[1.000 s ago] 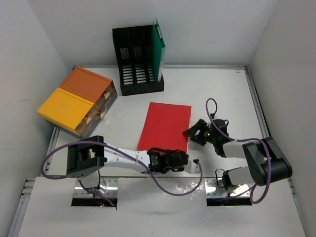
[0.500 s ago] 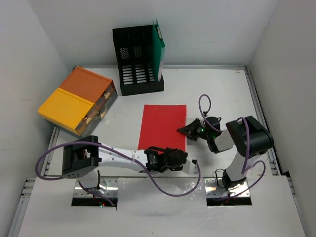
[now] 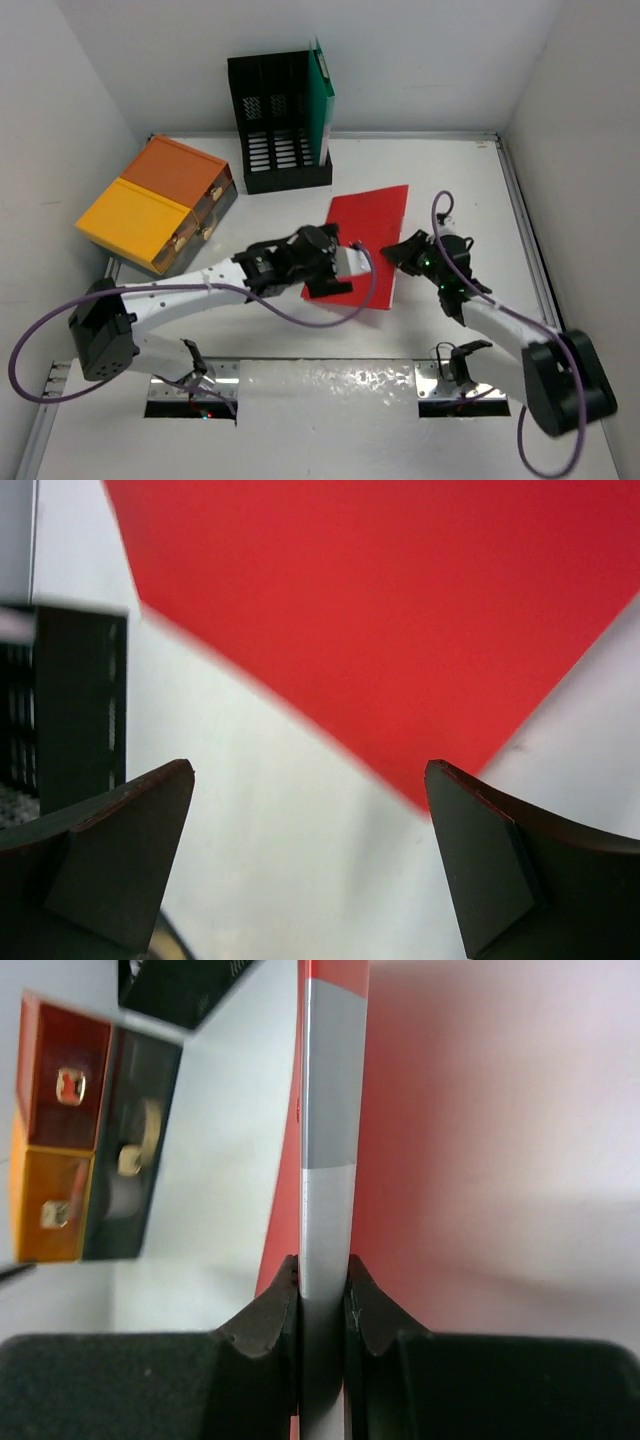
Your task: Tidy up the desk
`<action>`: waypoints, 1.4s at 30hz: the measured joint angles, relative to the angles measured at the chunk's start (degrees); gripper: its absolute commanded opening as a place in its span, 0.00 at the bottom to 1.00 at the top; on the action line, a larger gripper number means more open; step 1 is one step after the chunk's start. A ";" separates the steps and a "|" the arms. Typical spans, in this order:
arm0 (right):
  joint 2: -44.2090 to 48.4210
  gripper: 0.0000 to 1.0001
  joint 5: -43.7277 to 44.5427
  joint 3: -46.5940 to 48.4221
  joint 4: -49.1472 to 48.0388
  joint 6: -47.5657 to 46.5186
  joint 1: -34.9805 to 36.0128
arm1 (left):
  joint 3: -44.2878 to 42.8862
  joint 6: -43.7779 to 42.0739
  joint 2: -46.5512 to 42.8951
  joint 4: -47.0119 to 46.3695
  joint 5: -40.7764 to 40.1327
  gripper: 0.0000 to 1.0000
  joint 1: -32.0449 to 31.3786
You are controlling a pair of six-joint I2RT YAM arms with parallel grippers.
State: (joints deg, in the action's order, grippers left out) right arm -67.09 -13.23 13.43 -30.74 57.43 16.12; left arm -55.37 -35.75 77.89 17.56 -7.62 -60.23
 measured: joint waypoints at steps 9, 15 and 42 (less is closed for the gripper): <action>24.09 0.00 16.26 16.81 31.43 -20.04 0.22 | -0.50 5.53 -4.68 4.48 5.88 1.00 19.58; 24.59 0.00 20.70 31.85 39.04 -29.46 0.26 | -0.96 8.72 -11.52 5.18 7.67 1.00 33.20; -23.87 0.00 19.78 77.07 7.87 -48.06 19.39 | -2.71 12.11 -14.49 5.90 5.18 1.00 58.71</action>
State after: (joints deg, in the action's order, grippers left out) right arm -90.96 6.55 90.50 -22.87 9.37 35.51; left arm -58.08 -23.64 63.40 23.46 -2.44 -1.52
